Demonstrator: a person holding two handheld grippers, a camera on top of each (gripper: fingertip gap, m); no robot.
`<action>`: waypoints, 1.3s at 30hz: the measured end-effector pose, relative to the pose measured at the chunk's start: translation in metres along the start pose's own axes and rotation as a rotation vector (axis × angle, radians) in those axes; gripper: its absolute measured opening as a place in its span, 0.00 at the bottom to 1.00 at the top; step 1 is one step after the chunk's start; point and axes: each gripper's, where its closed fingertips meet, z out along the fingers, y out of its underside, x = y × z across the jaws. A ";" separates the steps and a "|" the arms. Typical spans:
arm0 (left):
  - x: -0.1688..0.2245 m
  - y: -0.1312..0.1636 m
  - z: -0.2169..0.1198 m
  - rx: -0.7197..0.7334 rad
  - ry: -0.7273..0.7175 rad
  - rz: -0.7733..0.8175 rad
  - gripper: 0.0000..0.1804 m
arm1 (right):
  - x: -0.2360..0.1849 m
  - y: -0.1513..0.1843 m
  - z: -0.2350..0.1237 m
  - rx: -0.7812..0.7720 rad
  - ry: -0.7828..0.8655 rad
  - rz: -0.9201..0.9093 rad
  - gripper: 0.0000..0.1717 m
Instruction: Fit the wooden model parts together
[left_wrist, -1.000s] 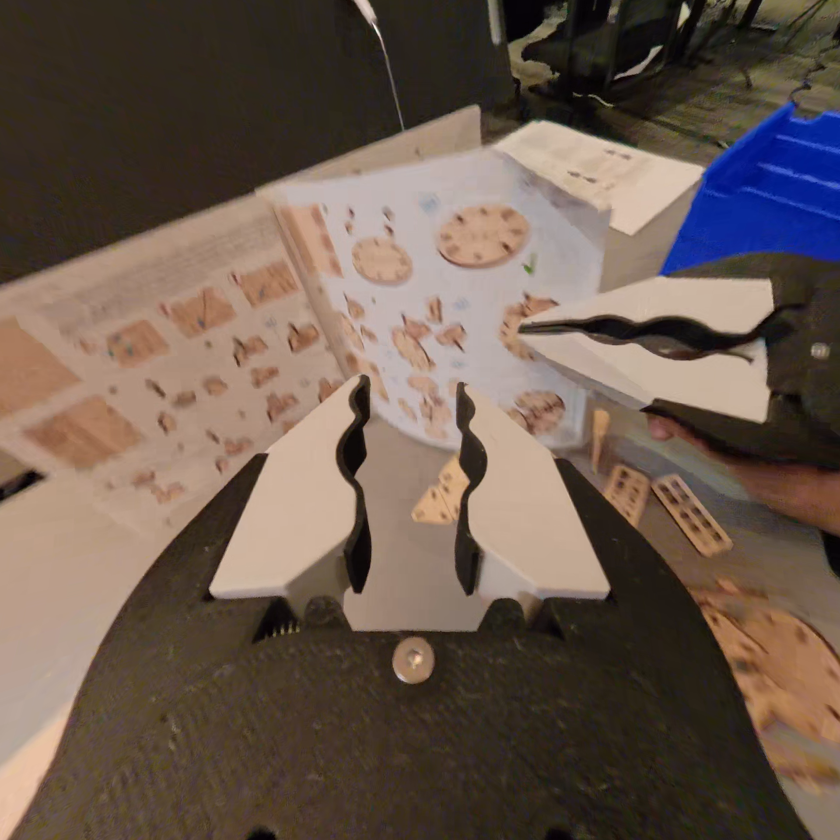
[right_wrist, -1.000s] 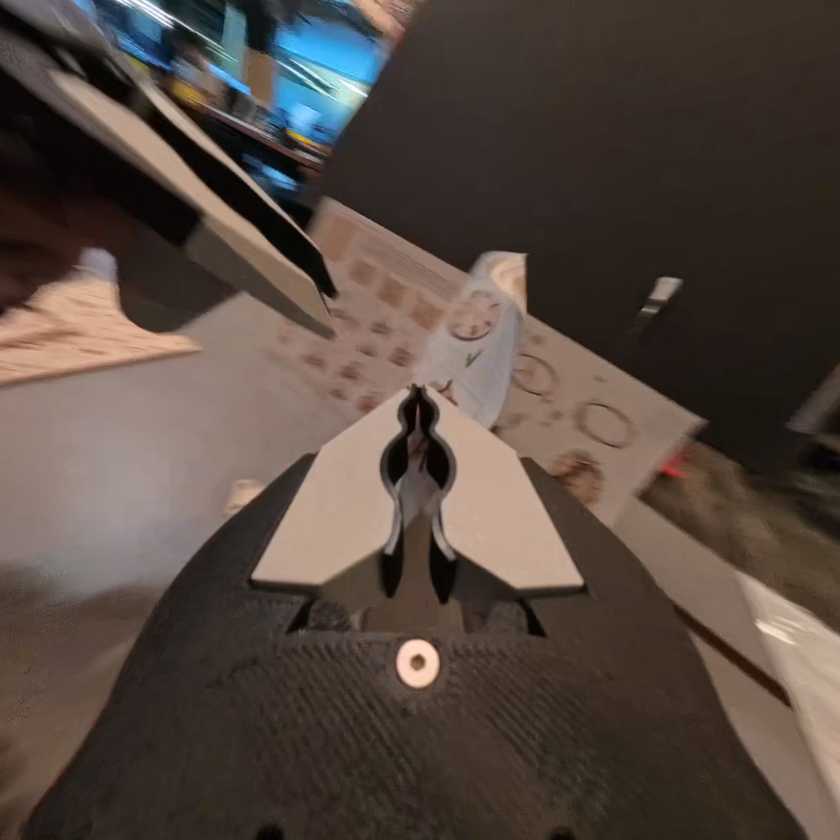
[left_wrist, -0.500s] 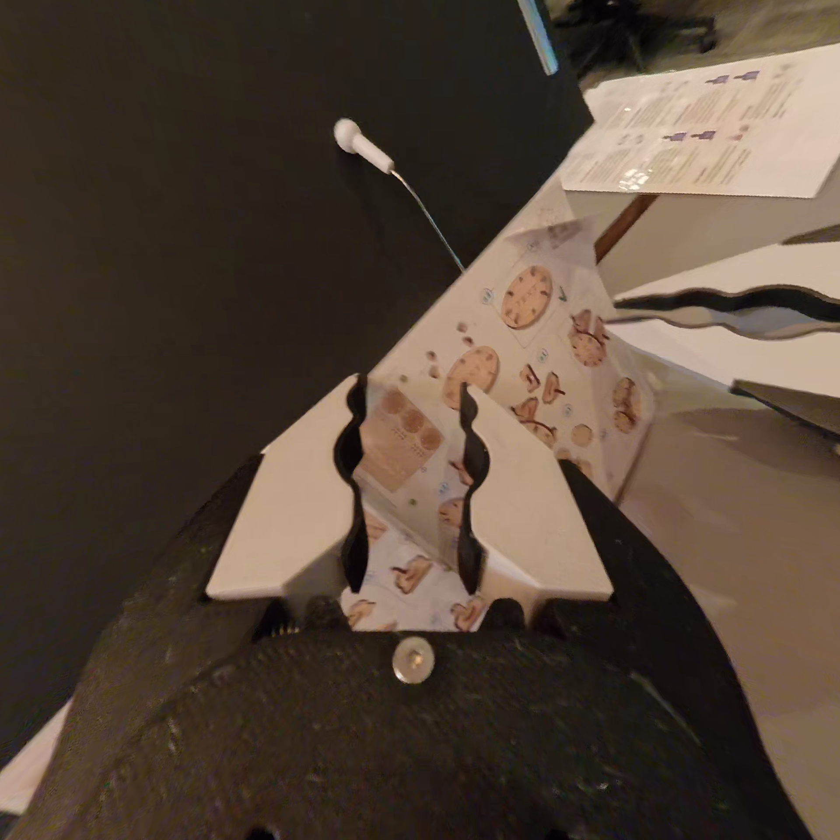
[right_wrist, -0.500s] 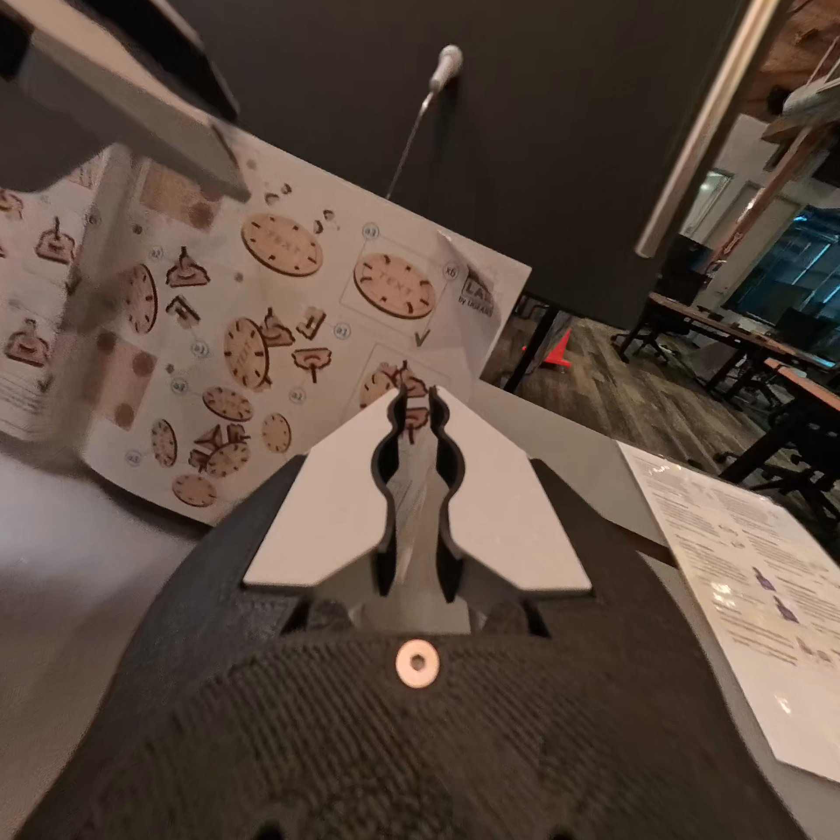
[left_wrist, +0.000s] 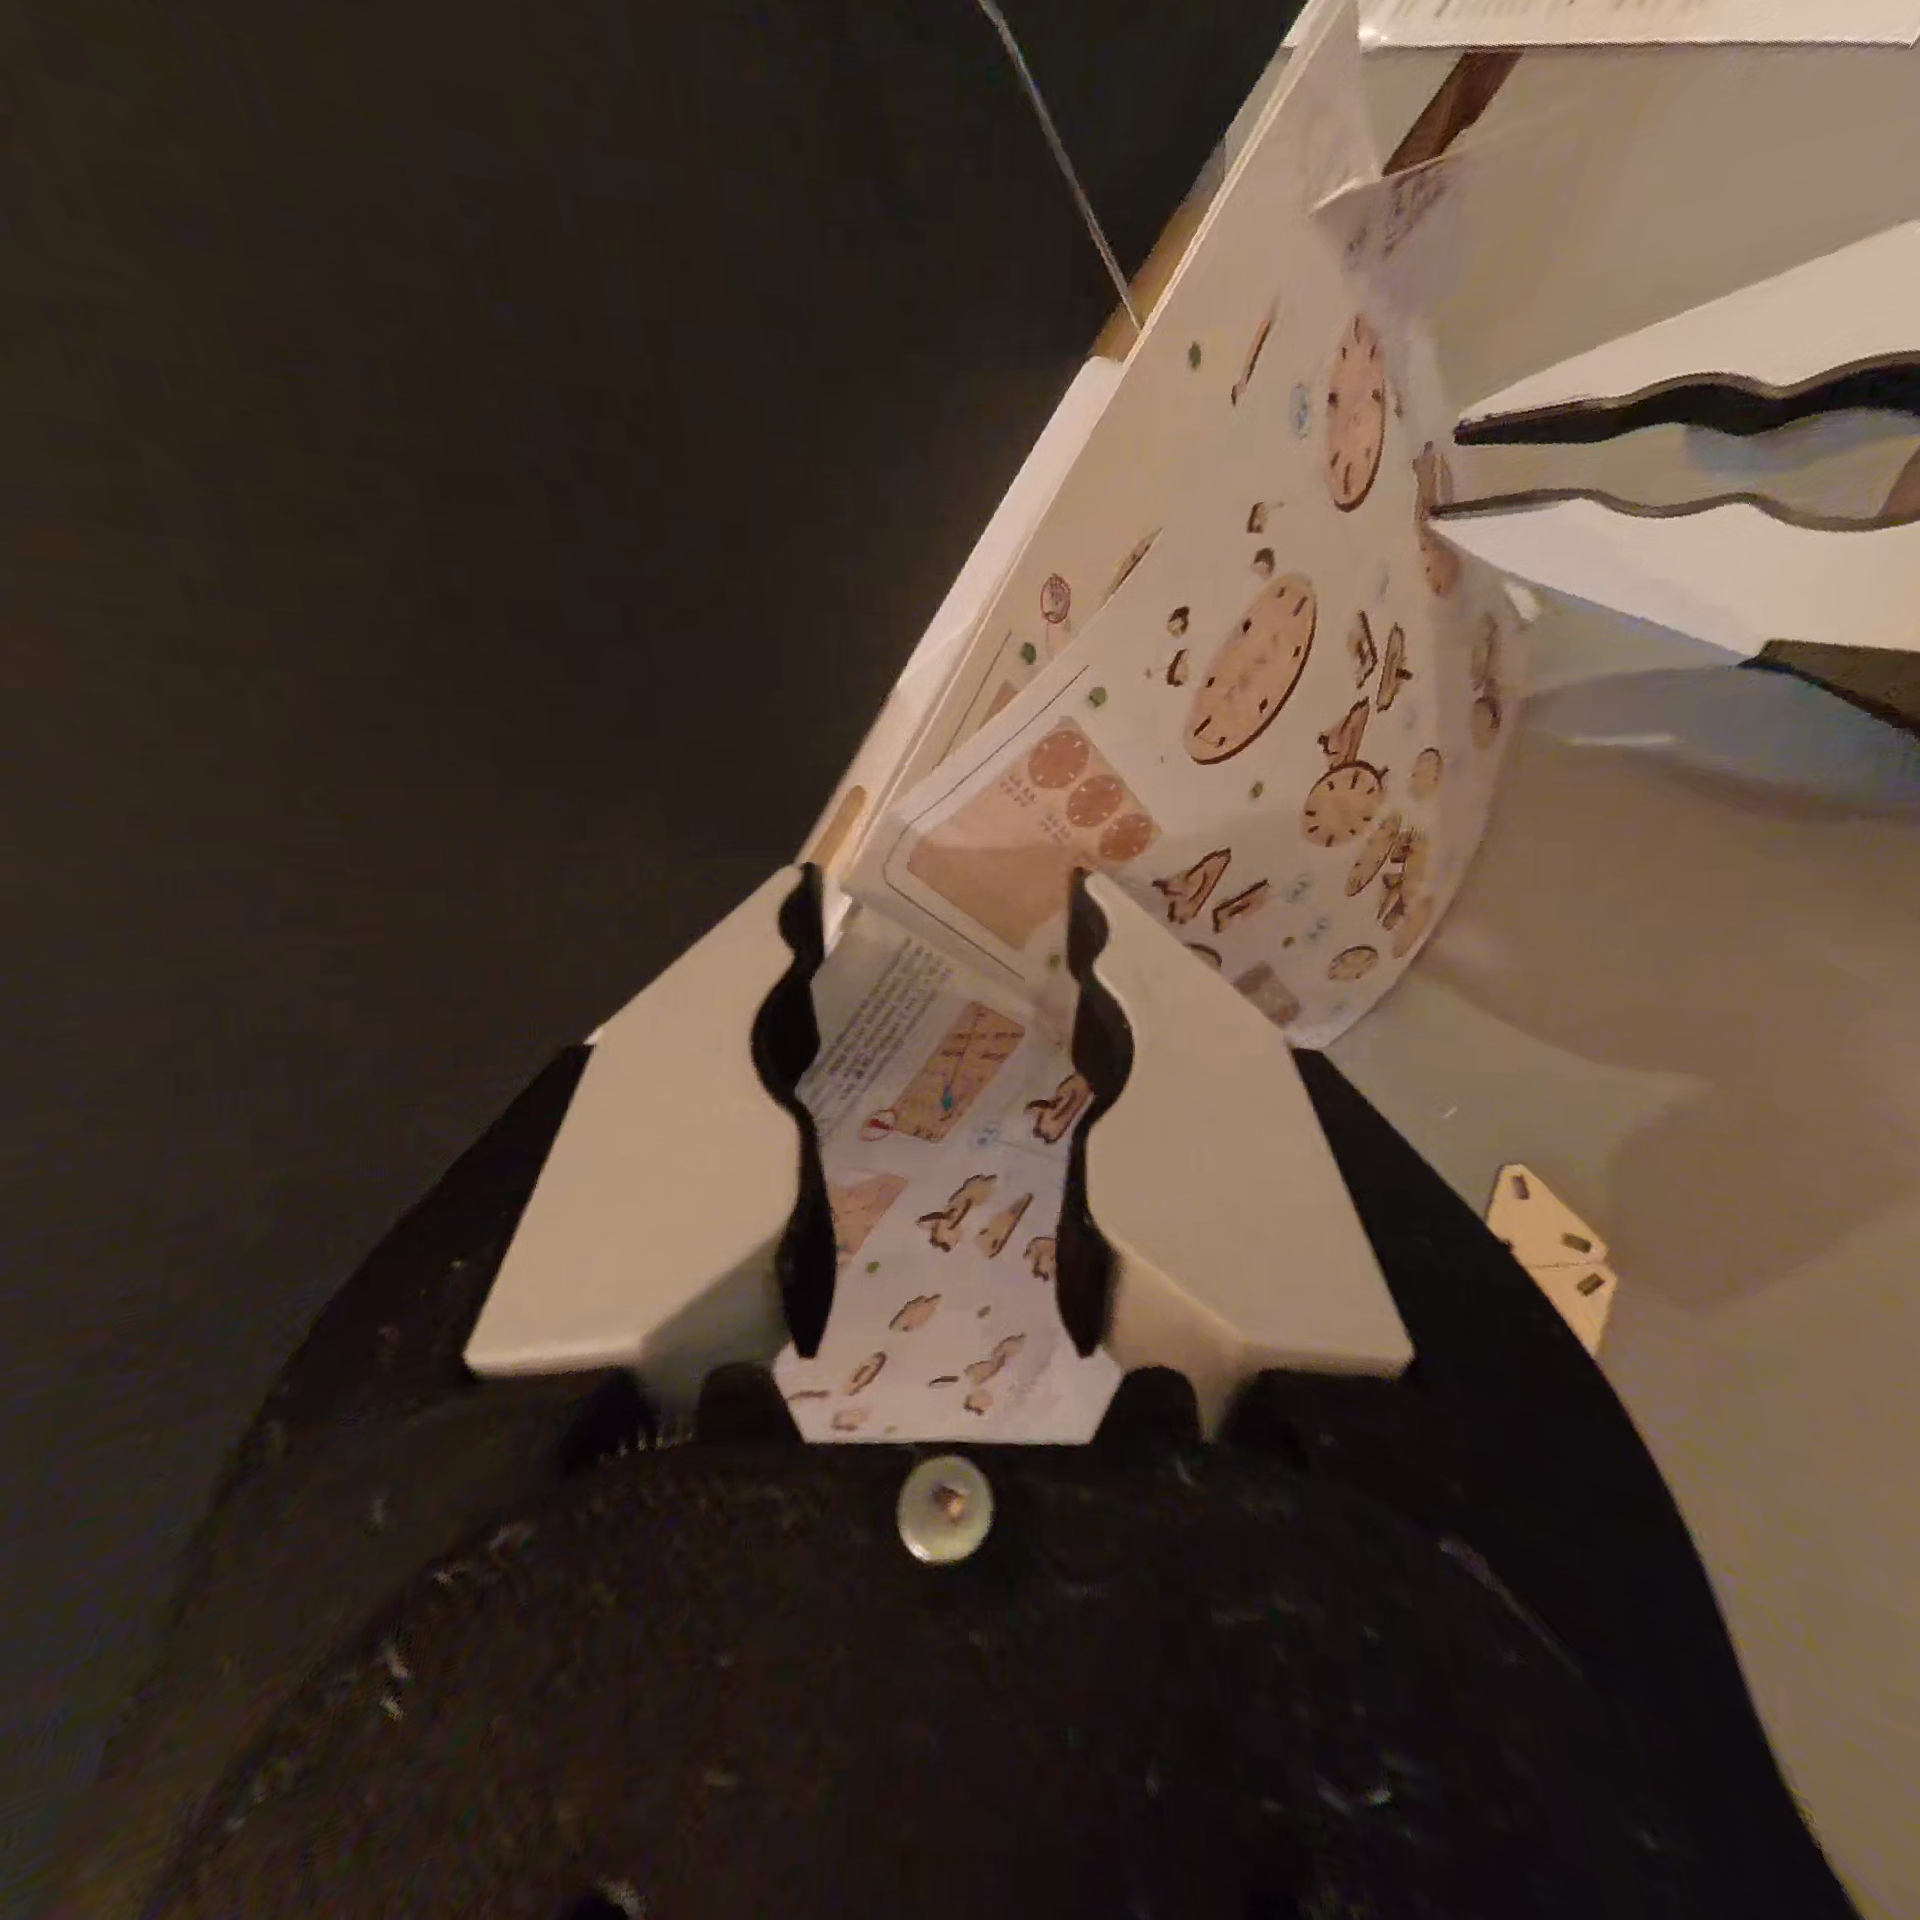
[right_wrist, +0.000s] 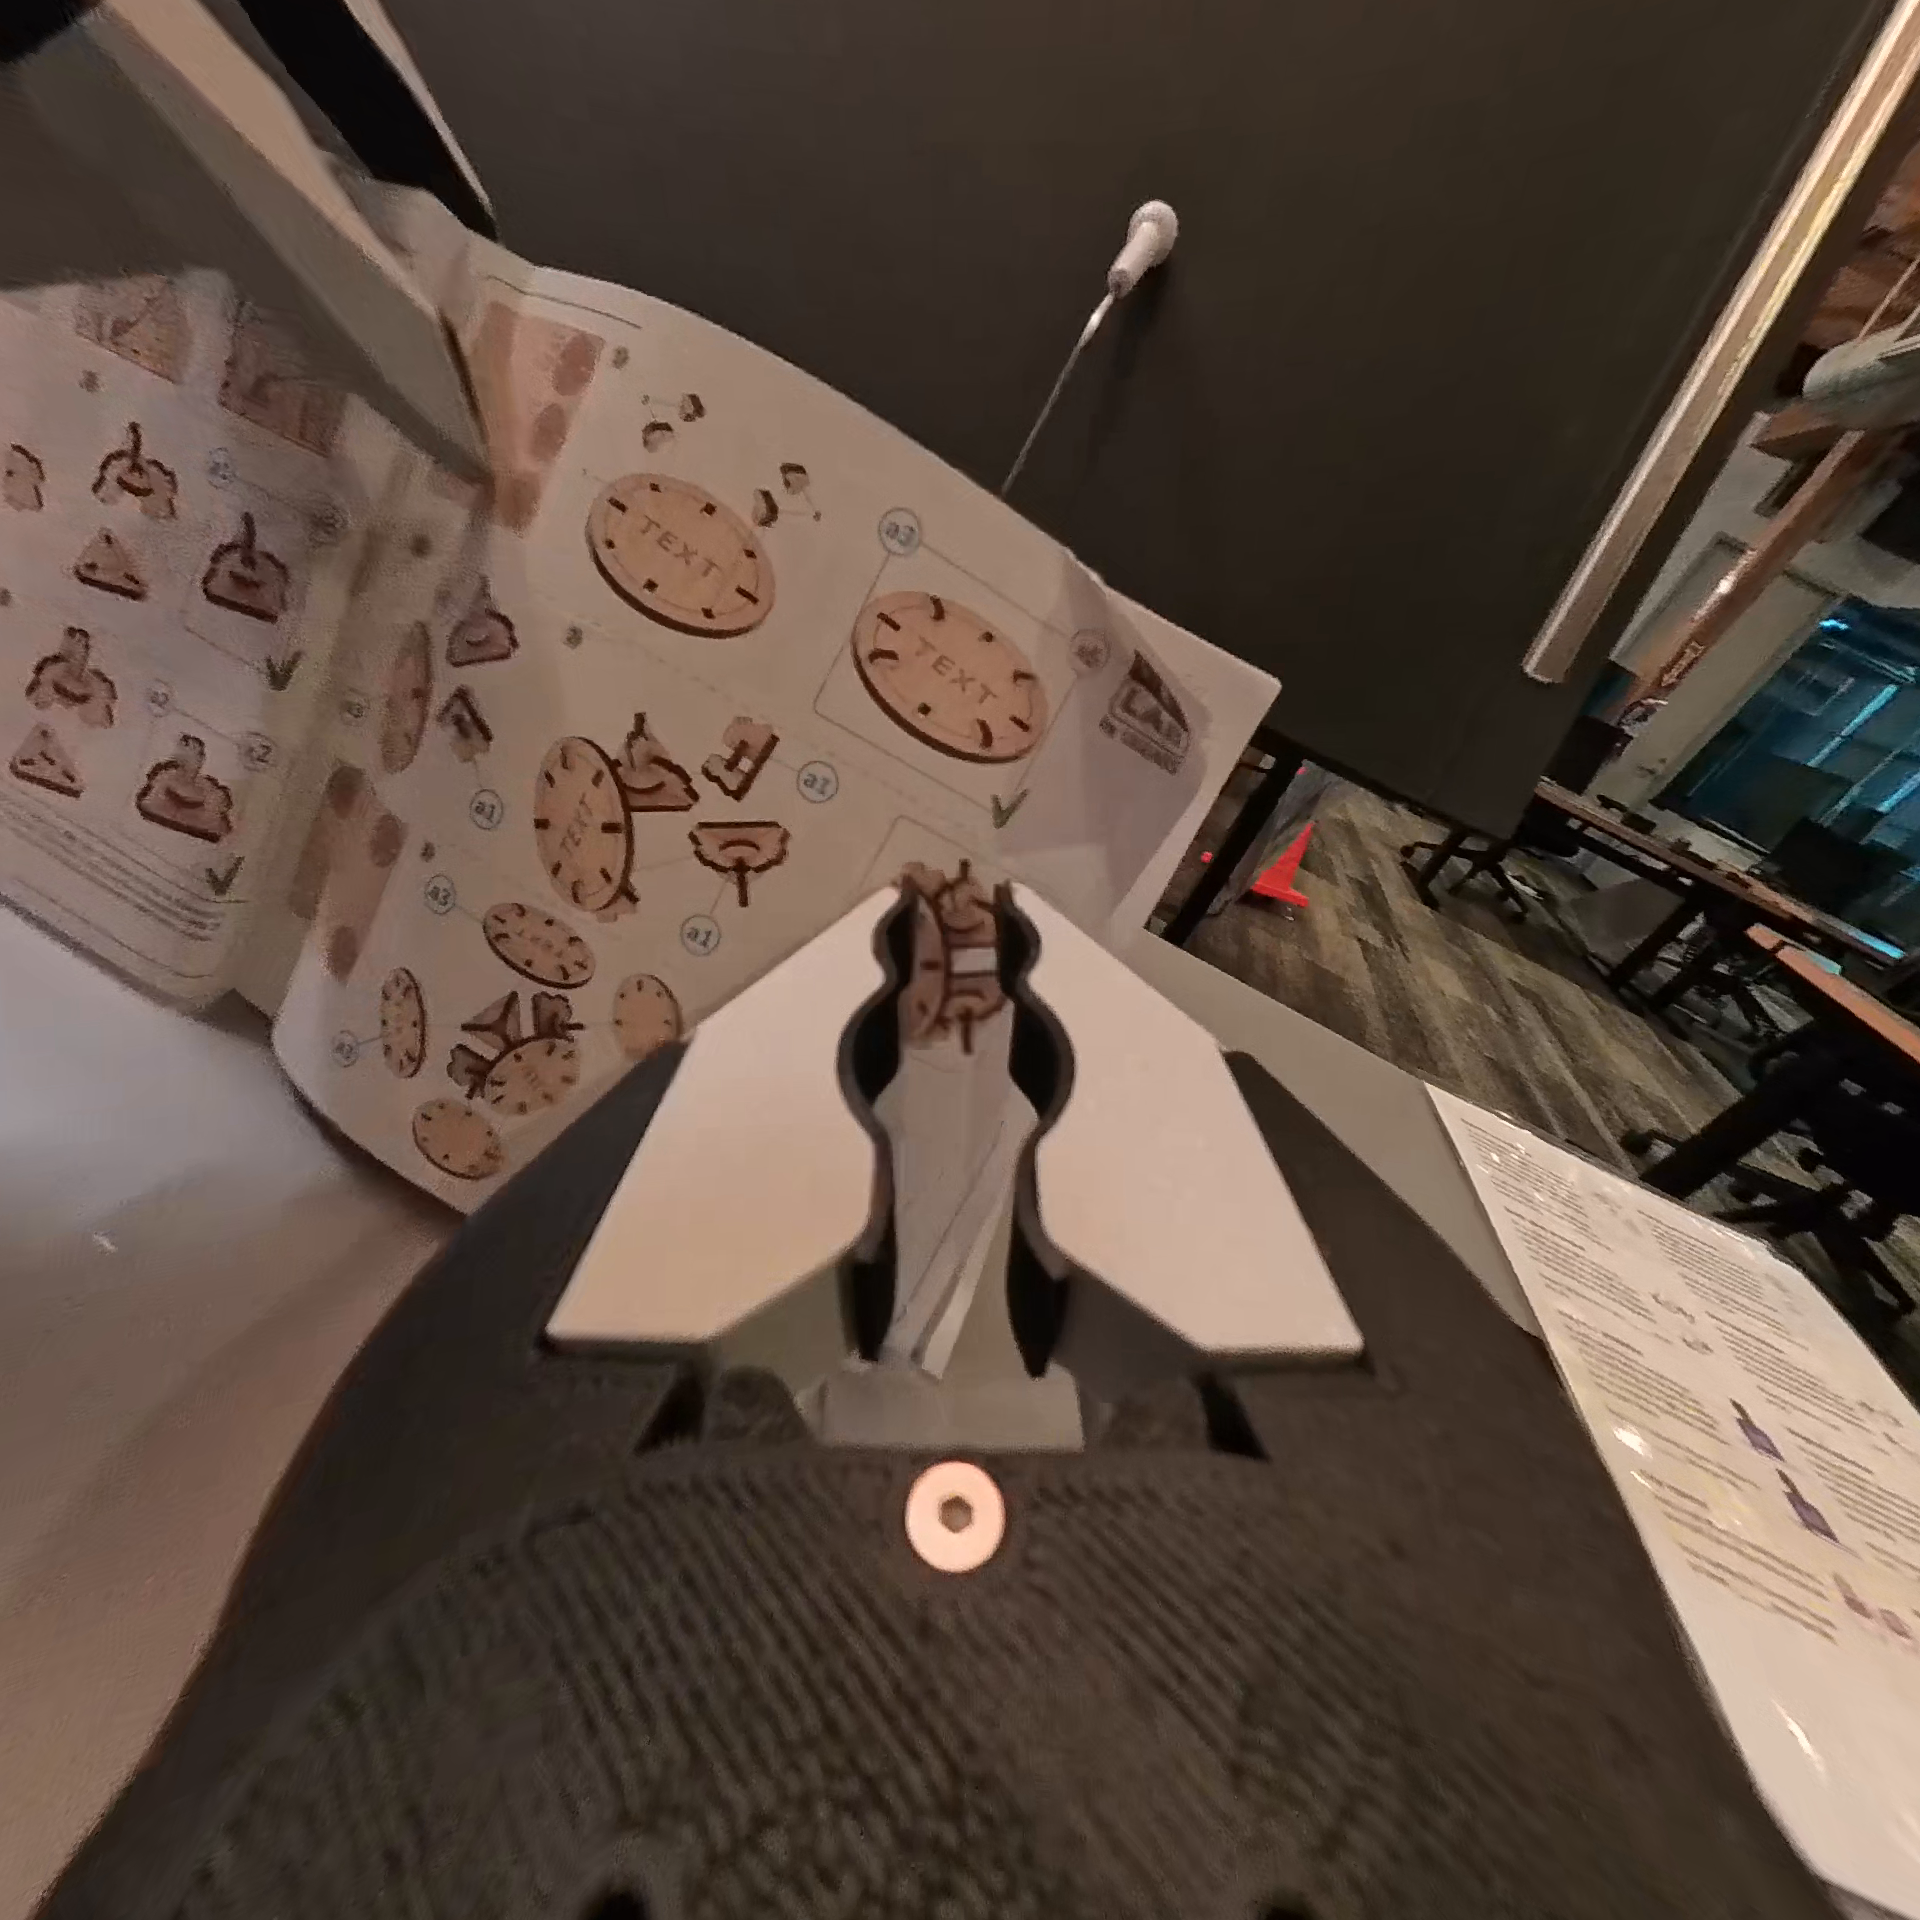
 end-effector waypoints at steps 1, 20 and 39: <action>0.000 -0.002 -0.002 0.006 -0.010 0.021 0.18 | -0.002 -0.001 0.000 0.010 -0.015 0.004 0.11; -0.003 -0.006 -0.014 0.025 0.152 -0.151 0.02 | -0.003 0.009 0.036 -0.066 -0.475 0.537 0.37; 0.020 -0.068 -0.006 0.197 0.188 -0.108 0.20 | -0.021 0.008 0.003 -0.202 -0.951 0.956 0.00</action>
